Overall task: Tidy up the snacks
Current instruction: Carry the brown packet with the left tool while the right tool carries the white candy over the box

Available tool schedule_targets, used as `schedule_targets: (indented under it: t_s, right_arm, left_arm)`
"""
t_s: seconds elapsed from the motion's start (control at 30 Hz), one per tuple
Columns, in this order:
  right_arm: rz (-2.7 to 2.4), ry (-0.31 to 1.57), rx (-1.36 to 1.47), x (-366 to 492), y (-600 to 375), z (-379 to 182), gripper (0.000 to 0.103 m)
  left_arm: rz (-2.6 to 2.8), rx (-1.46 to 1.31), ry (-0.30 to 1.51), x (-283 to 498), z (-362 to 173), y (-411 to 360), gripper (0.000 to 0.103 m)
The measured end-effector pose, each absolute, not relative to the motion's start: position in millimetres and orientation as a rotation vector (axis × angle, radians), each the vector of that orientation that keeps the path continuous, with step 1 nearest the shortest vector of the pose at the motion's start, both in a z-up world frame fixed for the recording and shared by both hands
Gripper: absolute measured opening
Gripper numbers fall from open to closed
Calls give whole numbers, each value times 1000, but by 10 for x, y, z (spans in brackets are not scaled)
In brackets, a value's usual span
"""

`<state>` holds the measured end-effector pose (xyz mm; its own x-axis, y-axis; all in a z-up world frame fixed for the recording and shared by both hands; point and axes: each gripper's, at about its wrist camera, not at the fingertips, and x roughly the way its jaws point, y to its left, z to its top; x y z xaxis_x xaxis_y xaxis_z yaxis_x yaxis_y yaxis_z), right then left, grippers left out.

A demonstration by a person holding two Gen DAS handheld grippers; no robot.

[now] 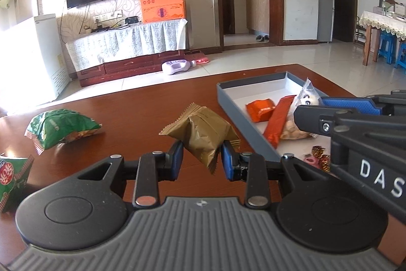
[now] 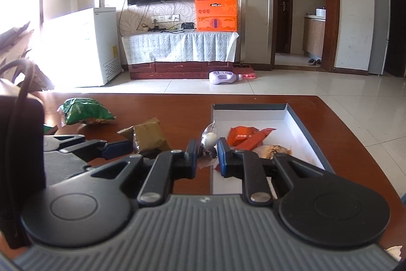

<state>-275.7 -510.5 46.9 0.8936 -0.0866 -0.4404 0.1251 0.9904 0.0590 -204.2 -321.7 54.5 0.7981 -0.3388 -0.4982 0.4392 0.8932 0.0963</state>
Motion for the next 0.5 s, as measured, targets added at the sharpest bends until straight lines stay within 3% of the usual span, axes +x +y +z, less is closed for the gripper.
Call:
schedule_targets:
  t_s: [0.5]
  right_arm:
    - [-191,448,112,-2819,-5475,415,20]
  left_arm:
    - [-484,242,456,-1967,577,-3611,38]
